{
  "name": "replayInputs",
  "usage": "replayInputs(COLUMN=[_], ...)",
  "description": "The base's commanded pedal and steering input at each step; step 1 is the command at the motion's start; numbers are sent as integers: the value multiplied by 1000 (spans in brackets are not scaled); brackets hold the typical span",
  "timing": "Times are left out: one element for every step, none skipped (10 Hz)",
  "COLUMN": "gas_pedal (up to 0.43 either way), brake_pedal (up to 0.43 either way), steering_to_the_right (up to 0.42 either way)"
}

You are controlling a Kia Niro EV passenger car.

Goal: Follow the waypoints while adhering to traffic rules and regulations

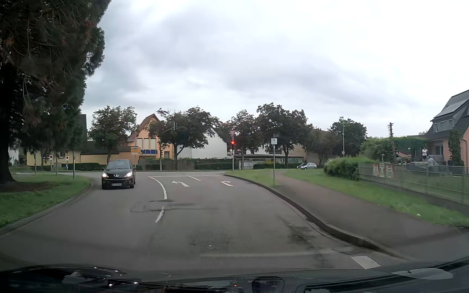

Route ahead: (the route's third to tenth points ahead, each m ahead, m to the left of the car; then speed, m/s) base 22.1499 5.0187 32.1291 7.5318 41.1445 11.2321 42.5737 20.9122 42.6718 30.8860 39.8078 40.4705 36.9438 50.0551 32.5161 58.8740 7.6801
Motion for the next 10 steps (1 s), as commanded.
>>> replayInputs(gas_pedal=[0, 0, 0, 0, 0, 0, 0, 0, 0, 0], brake_pedal=[0, 0, 12, 12, 24, 37, 55, 73, 85, 98], steering_to_the_right=[-76, -76, -76, -76, -76, -76, -74, -73, -72, -72])
